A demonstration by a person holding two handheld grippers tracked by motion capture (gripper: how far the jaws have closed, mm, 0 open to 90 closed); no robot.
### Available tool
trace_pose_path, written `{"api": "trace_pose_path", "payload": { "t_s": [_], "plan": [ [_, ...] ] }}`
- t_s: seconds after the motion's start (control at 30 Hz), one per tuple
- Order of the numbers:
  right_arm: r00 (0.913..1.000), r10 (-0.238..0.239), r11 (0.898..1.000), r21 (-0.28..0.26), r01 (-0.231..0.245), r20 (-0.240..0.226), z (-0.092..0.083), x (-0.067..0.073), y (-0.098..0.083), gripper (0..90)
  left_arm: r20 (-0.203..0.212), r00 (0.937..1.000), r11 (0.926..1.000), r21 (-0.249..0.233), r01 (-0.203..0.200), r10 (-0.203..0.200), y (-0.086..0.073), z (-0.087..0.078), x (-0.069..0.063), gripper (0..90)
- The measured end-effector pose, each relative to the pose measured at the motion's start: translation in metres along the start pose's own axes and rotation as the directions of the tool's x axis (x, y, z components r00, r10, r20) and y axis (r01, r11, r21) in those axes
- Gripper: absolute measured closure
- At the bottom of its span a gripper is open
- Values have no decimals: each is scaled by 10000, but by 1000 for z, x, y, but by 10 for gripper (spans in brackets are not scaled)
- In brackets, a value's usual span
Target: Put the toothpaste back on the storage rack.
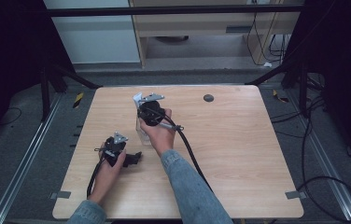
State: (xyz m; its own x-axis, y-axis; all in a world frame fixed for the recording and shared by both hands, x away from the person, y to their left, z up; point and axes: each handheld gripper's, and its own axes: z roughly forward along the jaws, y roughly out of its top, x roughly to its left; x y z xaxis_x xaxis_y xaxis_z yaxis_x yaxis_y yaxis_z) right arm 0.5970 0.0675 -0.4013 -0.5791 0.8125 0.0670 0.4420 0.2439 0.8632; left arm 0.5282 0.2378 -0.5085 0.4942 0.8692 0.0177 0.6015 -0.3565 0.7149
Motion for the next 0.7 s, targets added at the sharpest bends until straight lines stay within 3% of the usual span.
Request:
{"api": "trace_pose_path", "payload": {
  "t_s": [0.7],
  "plan": [
    [10000,-61,9999,91,62,-15,-3,-1,-2,714,-5,10000,10000,3,2,-2,0,0,0,0]
  ]
}}
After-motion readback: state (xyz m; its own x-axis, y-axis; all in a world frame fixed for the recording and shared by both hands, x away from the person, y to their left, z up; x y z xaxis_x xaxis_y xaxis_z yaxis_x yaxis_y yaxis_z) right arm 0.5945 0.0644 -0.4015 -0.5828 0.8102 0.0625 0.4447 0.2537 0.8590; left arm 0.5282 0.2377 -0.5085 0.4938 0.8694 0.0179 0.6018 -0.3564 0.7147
